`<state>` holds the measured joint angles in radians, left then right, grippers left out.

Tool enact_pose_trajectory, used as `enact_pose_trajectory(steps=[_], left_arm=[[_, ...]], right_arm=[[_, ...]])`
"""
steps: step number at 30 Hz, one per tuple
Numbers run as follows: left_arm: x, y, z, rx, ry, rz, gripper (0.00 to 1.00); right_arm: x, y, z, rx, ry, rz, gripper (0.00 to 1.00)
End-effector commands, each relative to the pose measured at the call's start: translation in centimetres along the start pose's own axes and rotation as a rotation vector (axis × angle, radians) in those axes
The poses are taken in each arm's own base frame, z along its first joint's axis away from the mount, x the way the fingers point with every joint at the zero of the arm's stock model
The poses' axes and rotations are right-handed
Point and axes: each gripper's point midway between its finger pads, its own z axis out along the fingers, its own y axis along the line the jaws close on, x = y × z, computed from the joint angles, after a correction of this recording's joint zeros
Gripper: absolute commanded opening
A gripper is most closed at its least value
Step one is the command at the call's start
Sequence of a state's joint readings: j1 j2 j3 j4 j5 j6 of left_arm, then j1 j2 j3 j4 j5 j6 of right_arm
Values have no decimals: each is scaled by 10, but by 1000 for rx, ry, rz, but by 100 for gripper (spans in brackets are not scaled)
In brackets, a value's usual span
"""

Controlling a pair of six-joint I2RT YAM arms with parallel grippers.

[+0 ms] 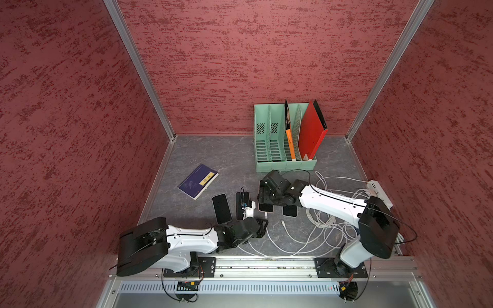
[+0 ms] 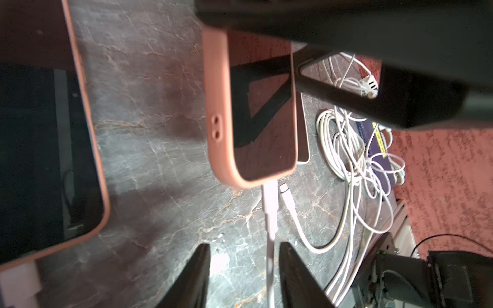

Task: Unplug the charging cable from the phone
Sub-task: Remove the charging cable from the phone.

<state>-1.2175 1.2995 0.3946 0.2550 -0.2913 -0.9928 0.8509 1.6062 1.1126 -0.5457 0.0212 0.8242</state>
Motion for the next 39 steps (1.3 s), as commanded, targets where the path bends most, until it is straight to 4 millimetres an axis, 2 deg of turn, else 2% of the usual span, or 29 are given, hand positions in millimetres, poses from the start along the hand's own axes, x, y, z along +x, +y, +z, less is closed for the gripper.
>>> enact_pose_trajectory(steps=[1,11,14,20,25,34,39], left_arm=[[-6,-11,3,21,-9,3,35],[-4,-9,7,7,15,-1,31],[-5,-10,7,13,13,1,23],[-6,-14,5,21,14,11,0],[-5,-18,4,8,26,41,0],[0,-21,3,21,28,60,0],[-2,-26,1,22,20,77,0]], right_arm=[[-15,14,-16,-66,-62,13,8],[-16,19,-17,-87,-59,24,8],[-15,18,-16,-84,-59,27,8],[-16,16,-16,-76,-64,27,8],[-25,15,-20,-70,-91,24,9],[-54,16,-38,-73,-175,14,9],[-55,7,-36,-5,-167,10,8]])
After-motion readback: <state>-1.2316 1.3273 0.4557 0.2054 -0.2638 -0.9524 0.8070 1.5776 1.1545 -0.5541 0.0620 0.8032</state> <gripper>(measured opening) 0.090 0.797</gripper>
